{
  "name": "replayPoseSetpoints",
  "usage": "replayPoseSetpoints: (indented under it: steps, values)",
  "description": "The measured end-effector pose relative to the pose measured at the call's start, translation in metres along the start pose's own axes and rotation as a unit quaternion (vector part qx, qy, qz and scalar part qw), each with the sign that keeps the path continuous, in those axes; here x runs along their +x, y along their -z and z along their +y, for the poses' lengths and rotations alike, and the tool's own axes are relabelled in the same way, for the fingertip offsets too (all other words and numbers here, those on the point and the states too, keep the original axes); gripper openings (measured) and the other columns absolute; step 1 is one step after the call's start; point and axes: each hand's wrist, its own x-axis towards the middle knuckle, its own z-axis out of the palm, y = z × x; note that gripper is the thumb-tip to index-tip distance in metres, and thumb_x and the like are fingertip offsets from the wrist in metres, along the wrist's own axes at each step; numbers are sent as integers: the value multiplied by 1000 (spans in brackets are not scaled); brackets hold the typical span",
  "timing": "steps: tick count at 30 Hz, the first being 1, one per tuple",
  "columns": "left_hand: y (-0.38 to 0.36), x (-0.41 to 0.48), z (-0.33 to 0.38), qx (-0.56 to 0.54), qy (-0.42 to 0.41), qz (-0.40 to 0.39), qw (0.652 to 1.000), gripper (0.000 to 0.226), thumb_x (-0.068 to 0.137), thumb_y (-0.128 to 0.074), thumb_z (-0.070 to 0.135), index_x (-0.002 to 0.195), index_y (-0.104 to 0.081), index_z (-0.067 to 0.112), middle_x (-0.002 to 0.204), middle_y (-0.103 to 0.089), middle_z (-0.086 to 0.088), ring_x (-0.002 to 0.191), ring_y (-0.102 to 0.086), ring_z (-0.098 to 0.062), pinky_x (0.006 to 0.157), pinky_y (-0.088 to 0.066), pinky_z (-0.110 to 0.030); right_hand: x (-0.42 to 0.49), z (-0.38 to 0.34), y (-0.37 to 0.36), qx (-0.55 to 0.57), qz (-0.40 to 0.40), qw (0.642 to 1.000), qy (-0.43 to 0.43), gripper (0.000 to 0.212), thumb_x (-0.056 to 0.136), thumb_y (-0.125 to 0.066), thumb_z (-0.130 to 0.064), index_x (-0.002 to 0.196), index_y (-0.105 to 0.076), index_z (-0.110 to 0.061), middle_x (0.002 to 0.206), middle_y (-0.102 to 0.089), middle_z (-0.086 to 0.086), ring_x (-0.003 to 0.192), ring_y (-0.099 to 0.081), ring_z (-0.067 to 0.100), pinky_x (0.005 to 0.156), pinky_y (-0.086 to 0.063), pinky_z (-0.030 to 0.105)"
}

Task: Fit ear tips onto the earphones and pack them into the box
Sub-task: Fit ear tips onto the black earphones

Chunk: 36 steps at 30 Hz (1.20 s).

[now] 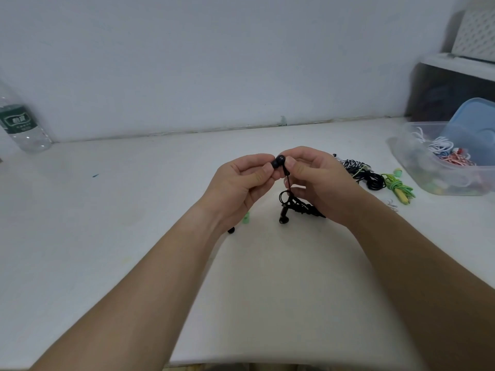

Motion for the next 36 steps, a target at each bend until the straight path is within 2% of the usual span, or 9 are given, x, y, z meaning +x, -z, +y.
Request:
replayPoseSetpoints:
  steps: [7,13,16,21,23,25,28,33,36]
  values:
    - [-3,0,-2,-52,8,10,999,16,94,-57,-6,106,-66,1,87,-76,-6,77,-73,-11,71,-57,-16,1,5,-7,10,16,999,29,10,99,-59,-14,98,-68,-18,80,-69,-1,68,-56,15,62,-48,23]
    - [0,0,2,-5,-3,-1,1000,16,93,-61,0,108,-67,2,87,-74,-7,79,-71,-12,72,-57,-19,1,1,-5,41,-4,999,-2,10,99,-59,-16,101,-68,-16,84,-65,-1,68,-56,14,65,-48,24]
    - [2,-3,5,134,-26,21,990,11,94,-67,13,104,-71,11,90,-74,-1,78,-68,-12,69,-55,-22,2,-1,-2,36,8,999,0,10,99,-58,-16,102,-68,-13,81,-62,-2,69,-54,15,68,-46,27]
    - [-3,-8,7,397,-95,14,913,13,91,-71,35,97,-72,23,90,-76,8,73,-60,-5,71,-47,-22,3,-6,1,61,35,997,10,16,101,-56,-18,104,-70,-12,82,-59,-1,69,-53,16,67,-46,30]
    - [-9,-10,2,473,-93,2,876,25,79,-81,42,96,-68,31,87,-74,18,68,-56,-2,70,-46,-23,2,-7,1,76,39,996,15,16,101,-55,-17,103,-70,-11,82,-57,0,68,-52,17,64,-48,29]
    - [-15,-11,-6,508,-72,0,858,39,69,-87,46,96,-61,35,85,-72,22,65,-55,6,66,-44,-24,1,-8,0,78,43,996,16,16,102,-55,-17,103,-69,-11,83,-57,0,67,-53,16,59,-48,27]
    - [-20,-9,-17,534,-80,9,842,42,69,-86,39,97,-56,34,84,-70,19,65,-56,4,61,-45,-21,1,-7,0,68,54,996,17,16,102,-55,-16,103,-69,-10,83,-57,1,64,-55,16,56,-49,27]
    - [-18,-9,-15,528,-107,-5,842,16,82,-72,18,88,-62,28,81,-73,13,69,-68,-5,60,-45,-13,4,-7,3,60,98,993,10,14,100,-59,-19,98,-71,-13,85,-57,0,66,-52,14,59,-47,30]
    - [-17,-8,-16,520,-123,13,845,12,85,-67,14,86,-66,25,80,-72,10,70,-69,-10,64,-52,-21,5,-7,3,52,132,990,-6,13,100,-60,-20,98,-71,-13,81,-56,-1,62,-52,14,58,-47,29]
